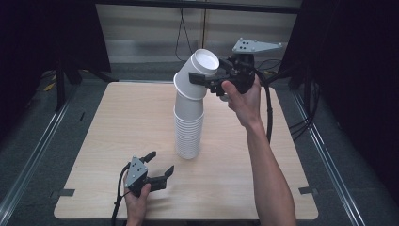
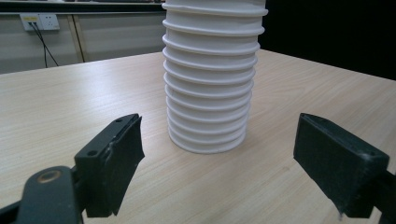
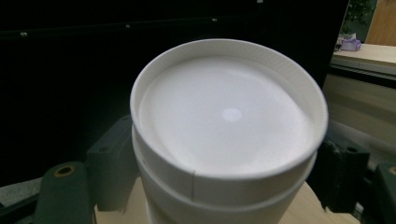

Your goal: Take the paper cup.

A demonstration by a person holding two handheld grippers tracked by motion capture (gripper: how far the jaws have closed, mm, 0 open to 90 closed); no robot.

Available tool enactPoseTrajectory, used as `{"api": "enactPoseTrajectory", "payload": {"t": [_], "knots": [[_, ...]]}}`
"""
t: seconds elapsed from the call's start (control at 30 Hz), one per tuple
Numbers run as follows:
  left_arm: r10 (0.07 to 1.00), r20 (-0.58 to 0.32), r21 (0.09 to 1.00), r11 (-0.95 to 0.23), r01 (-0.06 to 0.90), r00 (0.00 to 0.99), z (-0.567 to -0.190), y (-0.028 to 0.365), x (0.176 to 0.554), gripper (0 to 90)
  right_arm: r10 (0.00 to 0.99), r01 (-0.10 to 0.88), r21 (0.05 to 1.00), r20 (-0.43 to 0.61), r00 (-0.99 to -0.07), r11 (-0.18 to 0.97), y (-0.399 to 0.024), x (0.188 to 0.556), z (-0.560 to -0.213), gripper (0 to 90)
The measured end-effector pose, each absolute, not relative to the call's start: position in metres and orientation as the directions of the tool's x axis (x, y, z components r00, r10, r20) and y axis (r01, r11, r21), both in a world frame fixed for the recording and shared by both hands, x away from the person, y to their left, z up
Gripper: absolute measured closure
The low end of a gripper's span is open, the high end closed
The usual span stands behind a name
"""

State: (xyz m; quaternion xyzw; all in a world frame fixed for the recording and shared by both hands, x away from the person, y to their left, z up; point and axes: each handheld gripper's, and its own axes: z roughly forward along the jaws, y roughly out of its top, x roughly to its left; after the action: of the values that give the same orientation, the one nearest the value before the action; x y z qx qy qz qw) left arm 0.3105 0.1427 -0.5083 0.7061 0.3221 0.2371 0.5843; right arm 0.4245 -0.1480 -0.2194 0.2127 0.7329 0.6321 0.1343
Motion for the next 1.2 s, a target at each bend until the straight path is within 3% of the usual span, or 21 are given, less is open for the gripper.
{"api": "enactPoseTrajectory", "payload": {"t": [0.47,1.2], "knots": [[0.734,-0.040,0.977,-0.112,0.179,0.678,-0.508,0.142,0.311,15.7,0.475,0.124,0.992,0.117,-0.872,-0.017,-0.164,0.417,-0.224,21.6],[0.731,-0.044,0.977,-0.112,0.184,0.681,-0.508,0.141,0.311,15.6,0.506,0.112,0.991,0.136,-0.852,-0.077,-0.200,0.398,-0.231,21.6]]}}
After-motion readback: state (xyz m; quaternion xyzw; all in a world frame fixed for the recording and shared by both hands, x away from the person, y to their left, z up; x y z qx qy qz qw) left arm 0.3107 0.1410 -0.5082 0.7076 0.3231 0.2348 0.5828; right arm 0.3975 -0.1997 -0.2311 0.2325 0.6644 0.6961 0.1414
